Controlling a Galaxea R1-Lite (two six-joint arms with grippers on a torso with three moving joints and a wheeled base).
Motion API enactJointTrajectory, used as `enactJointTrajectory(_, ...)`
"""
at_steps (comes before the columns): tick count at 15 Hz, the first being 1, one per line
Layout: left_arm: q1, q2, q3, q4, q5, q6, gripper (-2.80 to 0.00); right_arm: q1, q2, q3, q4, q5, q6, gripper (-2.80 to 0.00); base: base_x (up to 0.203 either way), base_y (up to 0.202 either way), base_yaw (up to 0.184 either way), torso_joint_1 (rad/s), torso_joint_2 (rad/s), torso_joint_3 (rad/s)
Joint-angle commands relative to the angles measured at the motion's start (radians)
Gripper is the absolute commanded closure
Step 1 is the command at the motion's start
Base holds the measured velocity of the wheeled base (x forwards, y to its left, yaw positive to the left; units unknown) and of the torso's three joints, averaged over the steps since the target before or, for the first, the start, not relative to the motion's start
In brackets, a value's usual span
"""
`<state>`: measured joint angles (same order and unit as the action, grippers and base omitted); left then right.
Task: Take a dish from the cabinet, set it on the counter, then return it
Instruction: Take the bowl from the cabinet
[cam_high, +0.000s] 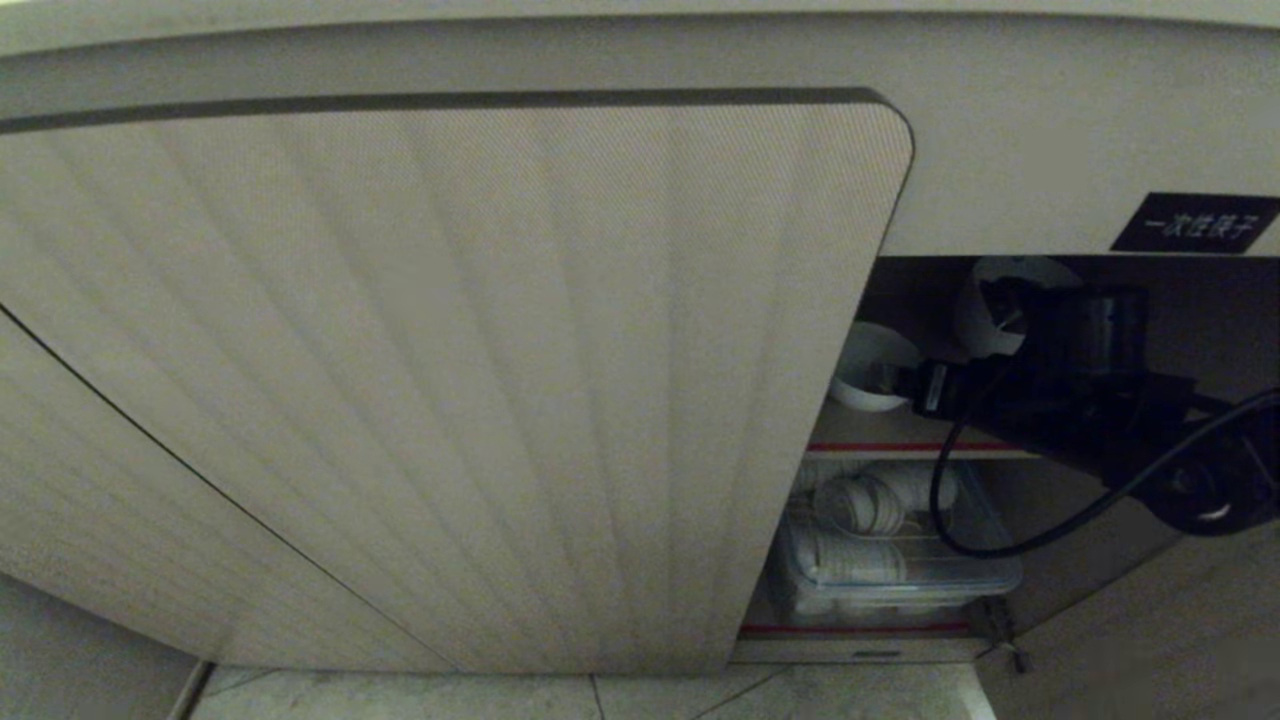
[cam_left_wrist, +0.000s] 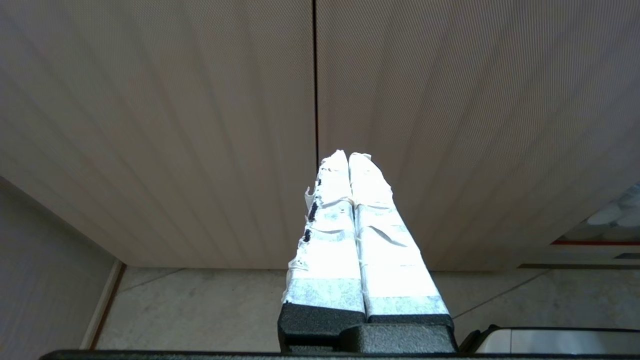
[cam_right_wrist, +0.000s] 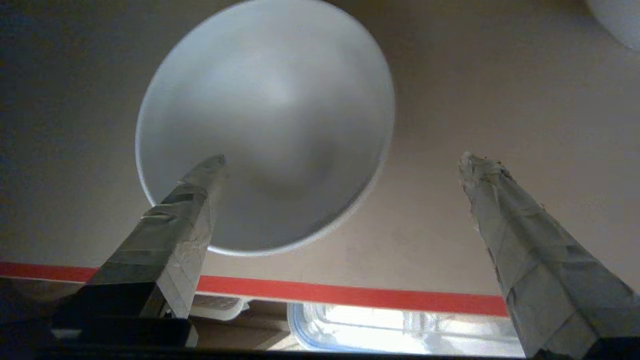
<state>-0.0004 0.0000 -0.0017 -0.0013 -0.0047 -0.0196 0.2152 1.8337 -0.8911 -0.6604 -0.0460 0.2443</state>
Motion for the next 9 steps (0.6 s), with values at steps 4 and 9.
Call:
enactJointTrajectory(4, 0.000, 0.000, 0.000, 0.000, 0.000, 0.000, 0.00, 0.009, 0.040, 0.000, -0.067, 0.000, 0.000, -2.80, 0.000, 0.000, 0.000, 0.000, 0.00, 0.000)
enactJointTrajectory(9, -0.001, 0.000, 0.000, 0.000, -0.001, 0.000, 0.00, 0.009, 0.050, -0.004, -0.097, -0.002, -0.006, -2.80, 0.000, 0.000, 0.000, 0.000, 0.00, 0.000)
